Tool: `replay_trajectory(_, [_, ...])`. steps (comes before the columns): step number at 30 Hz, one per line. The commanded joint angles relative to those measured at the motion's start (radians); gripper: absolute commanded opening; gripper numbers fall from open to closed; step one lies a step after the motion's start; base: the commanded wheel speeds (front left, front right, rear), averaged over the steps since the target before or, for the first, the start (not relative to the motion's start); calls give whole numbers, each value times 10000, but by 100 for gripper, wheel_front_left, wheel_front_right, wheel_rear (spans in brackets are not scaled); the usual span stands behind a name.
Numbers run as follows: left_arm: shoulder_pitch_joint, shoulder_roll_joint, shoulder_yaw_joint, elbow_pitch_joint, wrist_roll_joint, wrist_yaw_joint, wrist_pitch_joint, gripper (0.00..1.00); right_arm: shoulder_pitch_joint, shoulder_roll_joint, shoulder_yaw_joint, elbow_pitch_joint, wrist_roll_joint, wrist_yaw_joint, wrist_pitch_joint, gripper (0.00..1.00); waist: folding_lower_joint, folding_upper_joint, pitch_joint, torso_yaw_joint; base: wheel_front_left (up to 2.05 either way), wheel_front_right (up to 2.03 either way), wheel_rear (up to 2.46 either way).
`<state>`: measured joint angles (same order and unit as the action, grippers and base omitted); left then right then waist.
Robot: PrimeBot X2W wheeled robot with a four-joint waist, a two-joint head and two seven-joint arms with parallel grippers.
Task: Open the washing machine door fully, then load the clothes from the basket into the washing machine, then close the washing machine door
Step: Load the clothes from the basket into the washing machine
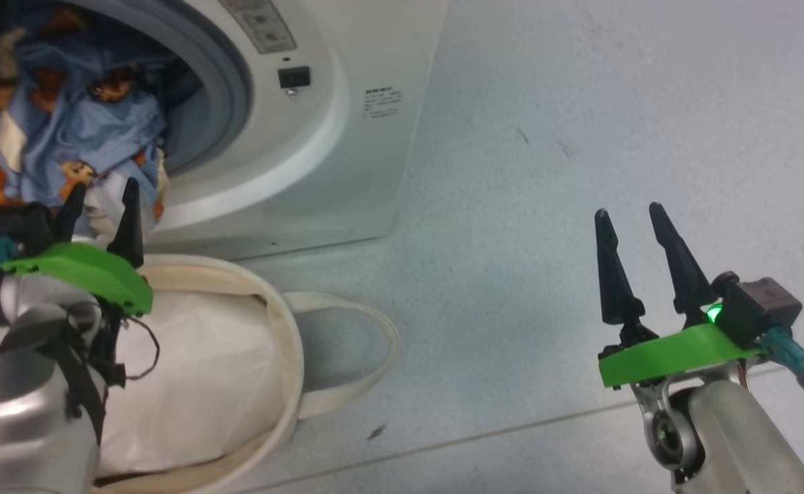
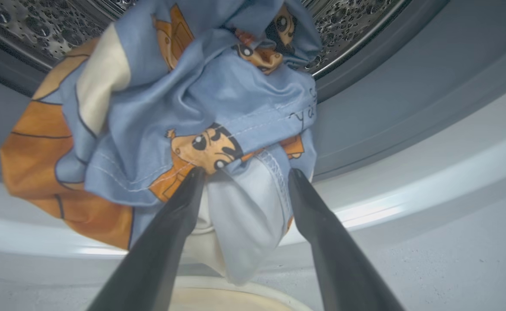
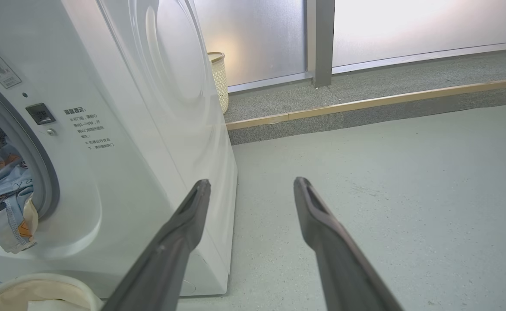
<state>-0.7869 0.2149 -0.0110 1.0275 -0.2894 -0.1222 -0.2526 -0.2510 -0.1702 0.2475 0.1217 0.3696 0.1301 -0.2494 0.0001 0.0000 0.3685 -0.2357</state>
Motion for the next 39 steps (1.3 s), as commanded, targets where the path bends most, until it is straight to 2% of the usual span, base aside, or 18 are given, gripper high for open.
replay_trajectory(1, [-489, 548, 125, -106, 259, 122, -91, 100, -173, 17, 74, -395, -105, 6, -124, 100, -1, 0, 362, -181, 0, 0, 0])
replay_trajectory(8, [-1075, 702, 268, 191, 511, 445, -91, 100, -193, 110, -75, -531, -224, 6, -124, 100, -1, 0, 766, -285, 0, 0, 0])
replay_trajectory(10, [-1201, 775, 260, 568, 631, 690, -91, 100, -178, 140, -92, -532, -256, 6, -124, 100, -1, 0, 823, -307, 0, 0, 0])
replay_trajectory(12, [-1472, 863, 415, 1166, 595, 1135, -91, 100, -176, 171, -109, -545, -284, 6, -124, 100, -1, 0, 888, -318, 0, 0, 0])
replay_trajectory(14, [-1620, 878, 460, 1521, 573, 1318, -91, 100, -170, 185, -111, -525, -300, 6, -124, 100, -1, 0, 892, -303, 0, 0, 0])
replay_trajectory(15, [-1693, 882, 446, 1604, 589, 1358, -91, 76, -169, 187, -106, -499, -311, 6, -124, 100, -1, 0, 885, -290, 0, 0, 0])
replay_trajectory(16, [-1757, 870, 454, 1608, 574, 1329, -91, 0, -173, 192, -103, -478, -310, 6, -124, 100, -1, 0, 876, -274, 0, 0, 0])
replay_trajectory(22, [-1908, 855, 335, 1727, 675, 1302, -91, 0, -211, 196, 10, -357, -299, 6, -124, 100, -1, 0, 684, -93, 0, 0, 0])
replay_trajectory(28, [-2121, 920, 235, 845, 874, 1224, -91, 0, -208, 173, 44, -345, -247, 6, -124, 100, -1, 0, 593, 102, 0, 0, 0])
replay_trajectory(39, [-3852, 1317, -56, -268, 1396, 988, -91, 0, -126, 237, -269, -815, -435, 6, -124, 100, -1, 0, 1775, -87, 0, 0, 0])
